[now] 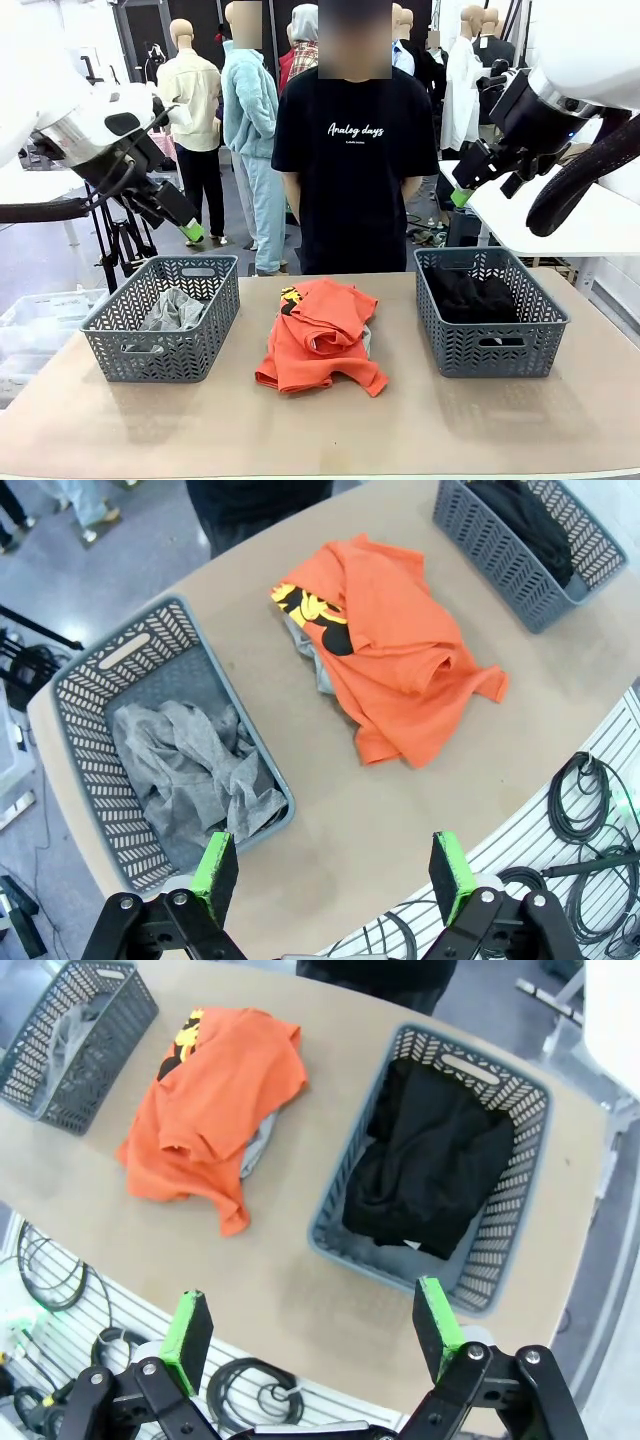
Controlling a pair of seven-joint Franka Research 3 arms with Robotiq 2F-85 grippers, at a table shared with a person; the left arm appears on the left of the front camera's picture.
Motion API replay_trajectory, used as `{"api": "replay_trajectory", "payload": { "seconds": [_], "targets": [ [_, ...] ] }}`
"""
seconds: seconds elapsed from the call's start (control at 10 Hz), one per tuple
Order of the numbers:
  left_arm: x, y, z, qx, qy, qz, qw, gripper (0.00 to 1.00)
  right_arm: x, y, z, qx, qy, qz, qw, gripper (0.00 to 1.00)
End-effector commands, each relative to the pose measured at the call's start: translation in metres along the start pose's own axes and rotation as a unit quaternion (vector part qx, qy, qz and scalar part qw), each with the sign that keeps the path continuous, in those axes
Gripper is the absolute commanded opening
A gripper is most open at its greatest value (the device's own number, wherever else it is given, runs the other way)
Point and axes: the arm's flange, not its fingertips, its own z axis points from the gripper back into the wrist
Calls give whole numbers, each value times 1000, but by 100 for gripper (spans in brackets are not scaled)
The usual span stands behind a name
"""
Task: Sort the tops and bottoms.
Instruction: Lift clothes from the center of the table with your left hand.
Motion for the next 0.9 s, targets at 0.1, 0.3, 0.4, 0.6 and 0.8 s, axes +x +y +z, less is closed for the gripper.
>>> {"api": "replay_trajectory", "payload": {
  "seconds": [0.1,0.3,0.4,0.6,0.8],
  "targets": [
    [-4,1,1,1,2,-1,1000,100,1,0,2,-1,6,-1,1000,100],
    [21,-4,-14,-20,-16,-40,999,100,1,0,2,-1,6,-1,1000,100],
    [50,-8,-30,-20,-25,-78,996,100,1,0,2,-1,6,-1,1000,100],
    [110,-23,-66,-61,-7,-138,989,100,1,0,2,-1,6,-1,1000,100],
    [151,-47,-119,-86,47,-178,979,100,1,0,2,-1,6,-1,1000,100]
  ]
}}
